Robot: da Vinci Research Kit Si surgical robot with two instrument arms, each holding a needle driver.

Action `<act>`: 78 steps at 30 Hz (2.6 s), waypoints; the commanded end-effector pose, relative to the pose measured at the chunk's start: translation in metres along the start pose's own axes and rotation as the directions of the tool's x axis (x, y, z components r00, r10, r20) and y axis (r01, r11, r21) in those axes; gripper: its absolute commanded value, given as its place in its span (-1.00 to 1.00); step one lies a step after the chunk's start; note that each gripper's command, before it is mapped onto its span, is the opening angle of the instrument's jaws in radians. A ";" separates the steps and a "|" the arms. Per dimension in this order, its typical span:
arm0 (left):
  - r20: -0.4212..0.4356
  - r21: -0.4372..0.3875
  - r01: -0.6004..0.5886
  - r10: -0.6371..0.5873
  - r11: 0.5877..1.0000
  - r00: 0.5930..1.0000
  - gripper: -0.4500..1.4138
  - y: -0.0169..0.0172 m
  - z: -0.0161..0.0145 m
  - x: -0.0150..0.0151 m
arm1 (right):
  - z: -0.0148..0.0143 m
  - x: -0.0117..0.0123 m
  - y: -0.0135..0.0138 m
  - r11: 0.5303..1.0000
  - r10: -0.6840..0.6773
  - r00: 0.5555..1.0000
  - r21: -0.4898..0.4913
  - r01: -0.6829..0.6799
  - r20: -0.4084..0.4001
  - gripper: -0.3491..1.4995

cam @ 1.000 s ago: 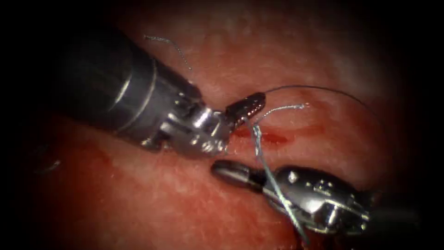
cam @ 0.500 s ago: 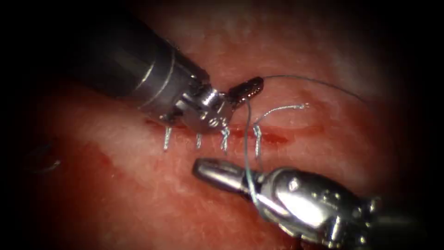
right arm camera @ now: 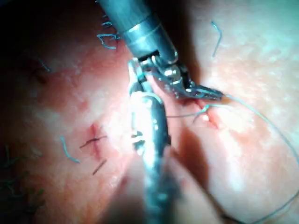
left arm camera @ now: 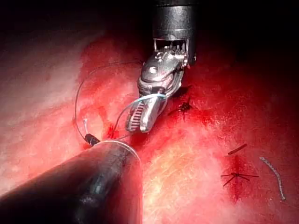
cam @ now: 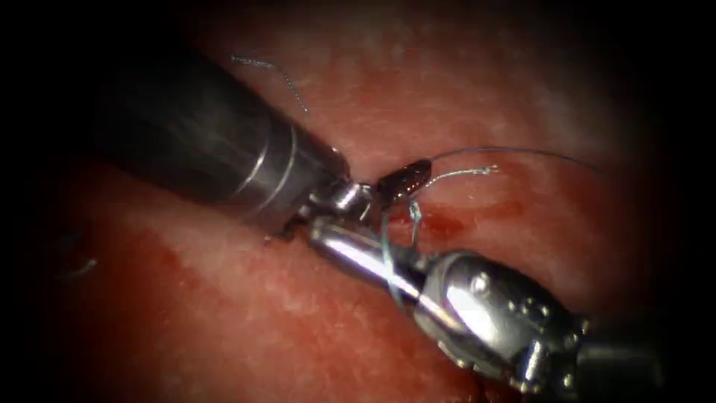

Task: Wound Closure

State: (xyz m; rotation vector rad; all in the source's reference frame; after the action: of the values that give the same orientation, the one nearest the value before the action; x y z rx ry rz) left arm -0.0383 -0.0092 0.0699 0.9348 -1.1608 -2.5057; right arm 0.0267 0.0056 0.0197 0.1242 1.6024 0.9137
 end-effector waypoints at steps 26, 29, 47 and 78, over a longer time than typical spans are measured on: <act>-0.012 -0.010 0.038 -0.039 0.999 0.999 -1.00 -0.0002 -0.0054 0.0027 | -0.0072 -0.0038 0.0045 0.833 0.365 0.906 -0.510 -0.215 0.214 -0.49; -0.010 0.007 0.047 -0.047 0.999 0.999 -1.00 -0.0011 -0.0056 0.0031 | -0.0069 -0.0056 0.0049 0.824 0.415 0.878 -0.507 -0.252 0.237 -0.56; -0.004 0.038 0.065 -0.065 0.997 0.998 -1.00 -0.0030 -0.0071 0.0053 | -0.0086 -0.0100 0.0094 0.775 0.513 0.834 -0.528 -0.347 0.204 -0.51; -0.027 0.033 0.033 -0.032 0.999 0.999 -1.00 -0.0033 -0.0098 0.0094 | -0.0052 -0.0132 0.0135 0.504 0.800 0.595 -0.458 -0.732 -0.072 0.33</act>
State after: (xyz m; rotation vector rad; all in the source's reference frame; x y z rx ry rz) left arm -0.0389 -0.0162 0.0579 1.0000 -1.1974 -2.4963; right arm 0.0195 0.0060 0.0378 0.6139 1.1096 1.9161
